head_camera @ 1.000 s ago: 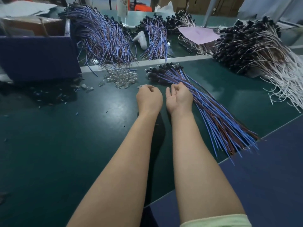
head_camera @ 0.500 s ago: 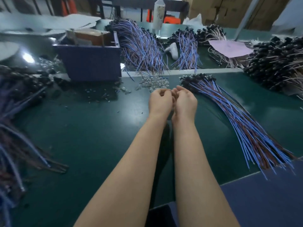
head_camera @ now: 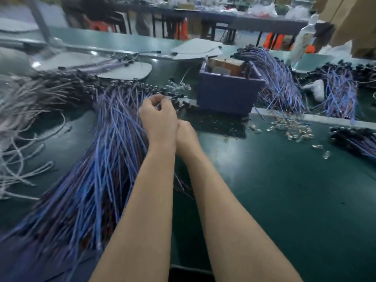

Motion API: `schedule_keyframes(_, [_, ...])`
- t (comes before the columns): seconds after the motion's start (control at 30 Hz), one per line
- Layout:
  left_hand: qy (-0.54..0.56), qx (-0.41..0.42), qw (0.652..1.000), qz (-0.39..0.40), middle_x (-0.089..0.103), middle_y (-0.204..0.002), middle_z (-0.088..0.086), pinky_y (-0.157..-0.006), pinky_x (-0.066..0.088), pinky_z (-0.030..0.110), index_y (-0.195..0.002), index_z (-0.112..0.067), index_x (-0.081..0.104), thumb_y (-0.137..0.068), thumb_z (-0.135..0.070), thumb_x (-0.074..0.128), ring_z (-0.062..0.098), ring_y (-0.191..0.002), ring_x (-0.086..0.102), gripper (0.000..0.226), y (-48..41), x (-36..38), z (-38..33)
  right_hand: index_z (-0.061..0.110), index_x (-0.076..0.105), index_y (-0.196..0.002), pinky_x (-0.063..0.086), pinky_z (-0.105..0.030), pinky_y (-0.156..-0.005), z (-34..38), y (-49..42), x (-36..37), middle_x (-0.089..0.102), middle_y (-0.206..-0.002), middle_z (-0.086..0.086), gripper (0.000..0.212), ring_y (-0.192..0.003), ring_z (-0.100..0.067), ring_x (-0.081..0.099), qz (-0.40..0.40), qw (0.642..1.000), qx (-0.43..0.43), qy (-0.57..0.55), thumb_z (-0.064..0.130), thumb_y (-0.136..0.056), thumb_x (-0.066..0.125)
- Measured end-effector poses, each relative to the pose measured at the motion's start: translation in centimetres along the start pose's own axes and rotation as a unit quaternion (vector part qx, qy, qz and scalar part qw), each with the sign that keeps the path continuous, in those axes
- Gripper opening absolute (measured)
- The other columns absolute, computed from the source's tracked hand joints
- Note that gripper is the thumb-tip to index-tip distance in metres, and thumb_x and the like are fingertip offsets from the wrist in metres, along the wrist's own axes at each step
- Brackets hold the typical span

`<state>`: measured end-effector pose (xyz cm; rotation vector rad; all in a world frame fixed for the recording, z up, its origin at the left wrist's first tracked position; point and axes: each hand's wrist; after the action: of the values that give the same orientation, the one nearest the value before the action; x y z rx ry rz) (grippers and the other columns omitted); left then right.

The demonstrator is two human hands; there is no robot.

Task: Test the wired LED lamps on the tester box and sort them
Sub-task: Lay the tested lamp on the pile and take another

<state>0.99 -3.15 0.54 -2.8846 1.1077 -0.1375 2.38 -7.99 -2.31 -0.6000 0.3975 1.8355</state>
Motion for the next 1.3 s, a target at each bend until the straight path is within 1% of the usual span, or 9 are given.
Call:
schedule_keyframes(0.1, [0.035, -0.011, 0.999, -0.026, 0.056, -0.110, 0.004, -0.067, 0.038, 0.014, -0.101, -0.017, 0.054, -0.092, -0.015, 0.047, 0.011, -0.090, 0.052, 0.011, -1.2, -1.2, -0.3, -0.005, 0.064, -0.085, 0.037, -0.034, -0.061, 1.3, -0.1, 1.8, 0.067, -0.090, -0.021, 0.023, -0.086, -0.037, 0.059, 0.048, 0.998, -0.006, 0.042, 0.015, -0.089, 0.054])
schedule_keyframes(0.23, [0.050, -0.033, 0.998, -0.026, 0.055, -0.106, 0.003, -0.069, 0.038, 0.016, -0.101, -0.016, 0.052, -0.092, -0.013, 0.047, 0.010, -0.087, 0.052, 0.010, -1.6, -1.5, 0.1, 0.004, 0.057, -0.057, 0.030, -0.029, -0.051, 1.1, -0.7, 1.5, 0.055, -0.058, -0.009, 0.033, -0.059, -0.019, 0.038, 0.010, 1.000, 0.012, 0.005, 0.016, -0.088, 0.055])
schedule_keyframes(0.4, [0.045, -0.042, 0.998, -0.014, 0.052, -0.125, 0.010, -0.069, 0.036, 0.014, -0.103, -0.017, 0.051, -0.092, -0.015, 0.048, 0.009, -0.091, 0.050, 0.011, -1.2, -0.7, 0.9, 0.015, 0.068, -0.084, 0.046, -0.028, -0.070, -0.7, -1.0, -0.1, 0.069, -0.086, -0.005, 0.019, -0.082, -0.022, 0.060, -0.088, 0.995, 0.016, 0.032, 0.024, -0.093, 0.053])
schedule_keyframes(0.57, [0.012, -0.069, 0.997, 0.029, 0.054, -0.114, 0.007, -0.070, 0.039, 0.020, -0.103, -0.014, 0.049, -0.093, -0.017, 0.049, 0.012, -0.082, 0.049, 0.011, -0.4, 0.5, 1.6, 0.016, 0.057, -0.076, 0.042, -0.022, -0.050, -1.2, -0.1, -4.9, 0.069, -0.074, -0.003, 0.019, -0.046, -0.008, 0.051, -0.162, 0.975, -0.014, -0.153, 0.013, -0.093, 0.049])
schedule_keyframes(0.73, [-0.120, 0.116, 0.986, 0.026, 0.058, -0.075, -0.007, -0.066, 0.041, 0.018, -0.086, -0.016, 0.052, -0.093, -0.020, 0.049, 0.013, -0.071, 0.055, 0.009, 1.4, 1.2, 1.2, 0.013, 0.054, -0.069, 0.035, -0.018, -0.042, -3.5, 2.1, -10.3, 0.062, -0.062, 0.002, 0.022, -0.042, -0.006, 0.043, -0.223, 0.929, 0.028, -0.294, 0.004, -0.088, 0.046])
schedule_keyframes(0.87, [-0.289, 0.092, 0.945, 0.121, 0.062, -0.090, 0.003, -0.073, 0.041, 0.026, -0.096, -0.009, 0.056, -0.095, -0.029, 0.047, 0.023, -0.086, 0.056, 0.022, 1.1, 2.3, 1.7, 0.013, 0.056, -0.062, 0.043, -0.021, -0.052, -6.1, 3.5, -12.3, 0.063, -0.067, -0.002, 0.027, -0.051, -0.010, 0.050, -0.229, 0.950, 0.115, -0.180, 0.009, -0.087, 0.045])
schedule_keyframes(1.0, [-0.452, 0.031, 0.869, 0.199, 0.057, -0.118, 0.020, -0.083, 0.045, 0.039, -0.113, 0.000, 0.054, -0.096, -0.033, 0.045, 0.036, -0.105, 0.056, 0.038, 1.5, 3.1, 3.2, 0.011, 0.066, -0.064, 0.050, -0.026, -0.068, -7.5, 4.0, -13.4, 0.069, -0.069, 0.000, 0.028, -0.059, -0.013, 0.058, -0.087, 0.975, 0.201, 0.045, 0.016, -0.084, 0.048])
schedule_keyframes(1.17, [-0.381, 0.009, 0.908, 0.175, 0.059, -0.116, 0.012, -0.082, 0.045, 0.036, -0.117, -0.008, 0.047, -0.092, -0.022, 0.055, 0.031, -0.106, 0.056, 0.030, 1.8, 4.0, 3.9, 0.014, 0.071, -0.073, 0.054, -0.030, -0.076, -7.3, 3.8, -13.1, 0.070, -0.070, 0.002, 0.023, -0.062, -0.012, 0.060, 0.011, 0.975, 0.190, 0.116, 0.017, -0.086, 0.052])
schedule_keyframes(1.3, [-0.213, 0.038, 0.960, 0.180, 0.069, -0.098, 0.007, -0.088, 0.050, 0.040, -0.109, -0.014, 0.052, -0.092, -0.008, 0.050, 0.025, -0.097, 0.064, 0.018, 3.0, 4.9, 3.9, 0.009, 0.069, -0.093, 0.052, -0.043, -0.090, -7.1, 3.0, -11.0, 0.072, -0.088, -0.007, 0.021, -0.081, -0.021, 0.065, -0.046, 0.993, 0.104, 0.038, 0.017, -0.091, 0.051])
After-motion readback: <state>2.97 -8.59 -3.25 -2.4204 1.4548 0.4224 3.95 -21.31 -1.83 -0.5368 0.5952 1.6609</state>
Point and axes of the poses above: each hand's wrist, its own y-axis away from the middle knuckle, its own x-axis out of the palm, z = x × y
